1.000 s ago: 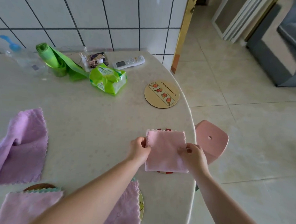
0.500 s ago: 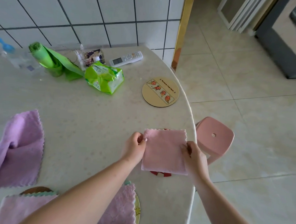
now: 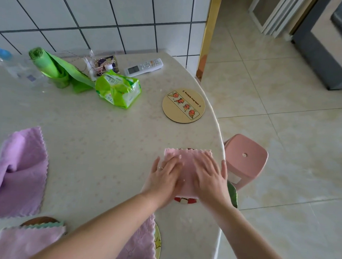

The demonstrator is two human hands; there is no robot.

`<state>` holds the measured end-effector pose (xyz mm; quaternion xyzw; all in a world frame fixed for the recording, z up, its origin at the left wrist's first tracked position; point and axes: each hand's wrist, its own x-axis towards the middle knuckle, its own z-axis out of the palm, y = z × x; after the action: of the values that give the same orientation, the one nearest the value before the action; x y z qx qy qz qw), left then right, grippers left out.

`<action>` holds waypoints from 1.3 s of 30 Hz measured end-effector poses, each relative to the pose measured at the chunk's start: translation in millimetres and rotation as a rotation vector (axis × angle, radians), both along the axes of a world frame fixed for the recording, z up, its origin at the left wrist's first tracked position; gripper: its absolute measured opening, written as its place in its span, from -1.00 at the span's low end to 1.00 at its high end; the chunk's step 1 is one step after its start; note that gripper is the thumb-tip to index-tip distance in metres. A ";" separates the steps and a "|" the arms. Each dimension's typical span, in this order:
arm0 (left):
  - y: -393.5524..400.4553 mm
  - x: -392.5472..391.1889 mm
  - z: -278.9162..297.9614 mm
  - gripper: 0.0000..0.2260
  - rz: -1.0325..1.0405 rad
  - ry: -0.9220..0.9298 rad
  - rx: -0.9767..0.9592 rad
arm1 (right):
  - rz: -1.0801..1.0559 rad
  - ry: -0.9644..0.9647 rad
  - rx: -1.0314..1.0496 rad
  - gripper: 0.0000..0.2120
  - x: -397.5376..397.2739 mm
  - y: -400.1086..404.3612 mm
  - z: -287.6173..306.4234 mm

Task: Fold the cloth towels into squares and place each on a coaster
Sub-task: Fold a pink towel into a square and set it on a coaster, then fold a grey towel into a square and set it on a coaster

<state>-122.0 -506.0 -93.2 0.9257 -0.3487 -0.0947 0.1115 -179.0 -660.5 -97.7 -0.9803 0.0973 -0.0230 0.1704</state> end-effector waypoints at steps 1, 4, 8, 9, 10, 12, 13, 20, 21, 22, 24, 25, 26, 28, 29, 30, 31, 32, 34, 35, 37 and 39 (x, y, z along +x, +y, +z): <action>-0.7 -2.0 -3.4 -0.33 -0.019 0.045 0.121 | 0.038 0.078 -0.066 -0.50 -1.3 0.8 -6.4; 0.7 -1.5 -13.6 -0.29 -0.045 0.109 0.335 | 0.076 0.238 -0.147 -0.43 -2.9 -7.0 -17.4; 3.8 14.8 -12.2 -0.17 -0.013 0.149 0.400 | 0.095 0.369 -0.241 -0.20 1.6 -20.6 -12.5; 5.0 18.4 -11.4 -0.14 -0.001 0.167 0.406 | 0.100 0.427 -0.231 -0.14 3.5 -23.6 -9.7; 7.3 21.2 -9.9 -0.14 0.012 0.186 0.403 | 0.102 0.468 -0.232 -0.13 4.9 -25.6 -5.0; 18.5 24.5 -5.3 -0.22 0.056 0.207 0.317 | 0.068 0.469 -0.228 -0.26 7.8 -27.7 6.7; 29.3 25.1 -3.2 -0.31 0.091 0.198 0.223 | 0.053 0.429 -0.218 -0.32 7.5 -27.6 8.1; 153.3 19.7 10.0 -0.83 0.607 0.219 -0.677 | 0.255 -0.060 0.089 -0.49 11.9 41.2 14.5; 172.9 18.0 13.8 -0.85 0.679 0.208 -0.693 | 0.308 -0.074 0.107 -0.51 13.6 60.2 13.1; 192.8 15.5 18.1 -0.86 0.738 0.198 -0.684 | 0.361 -0.080 0.114 -0.53 15.9 79.6 11.3; 231.2 9.2 25.2 -0.91 0.822 0.152 -0.606 | 0.452 -0.074 0.142 -0.58 24.6 118.8 10.3; 249.8 6.0 26.1 -0.90 0.851 0.127 -0.567 | 0.491 -0.072 0.157 -0.61 30.4 139.1 10.8; 266.7 2.8 27.2 -0.89 0.876 0.111 -0.550 | 0.527 -0.081 0.162 -0.62 36.6 159.6 11.7; 298.3 -3.0 28.0 -0.89 0.914 0.128 -0.570 | 0.583 -0.106 0.166 -0.64 49.1 200.1 12.6; 313.4 -4.0 29.1 -0.90 0.919 0.146 -0.588 | 0.599 -0.106 0.172 -0.64 54.2 220.7 14.2; 328.7 -4.8 29.8 -0.90 0.912 0.153 -0.595 | 0.606 -0.093 0.180 -0.63 58.1 240.9 16.1; 343.9 -4.2 31.2 -0.90 0.897 0.152 -0.582 | 0.610 -0.075 0.185 -0.63 61.2 260.6 18.0; 358.9 -3.3 32.4 -0.90 0.878 0.152 -0.552 | 0.620 -0.052 0.184 -0.62 63.8 279.1 19.5; 388.1 0.0 33.0 -0.90 0.835 0.162 -0.468 | 0.657 0.005 0.164 -0.63 68.0 315.1 22.3; 401.4 1.6 30.6 -0.85 0.802 0.168 -0.421 | 0.673 0.038 0.161 -0.63 69.8 331.6 22.7; 424.4 1.3 26.2 -0.73 0.697 0.195 -0.301 | 0.697 0.094 0.164 -0.61 71.8 361.1 23.2; 439.9 -1.7 20.0 -0.65 0.538 0.198 -0.208 | 0.731 0.154 0.132 -0.55 72.5 384.9 20.0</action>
<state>-123.7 -66.1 -73.3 0.9548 -0.0863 -0.1152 0.2600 -106.5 -275.6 -77.7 -0.9360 -0.2453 0.1194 0.2225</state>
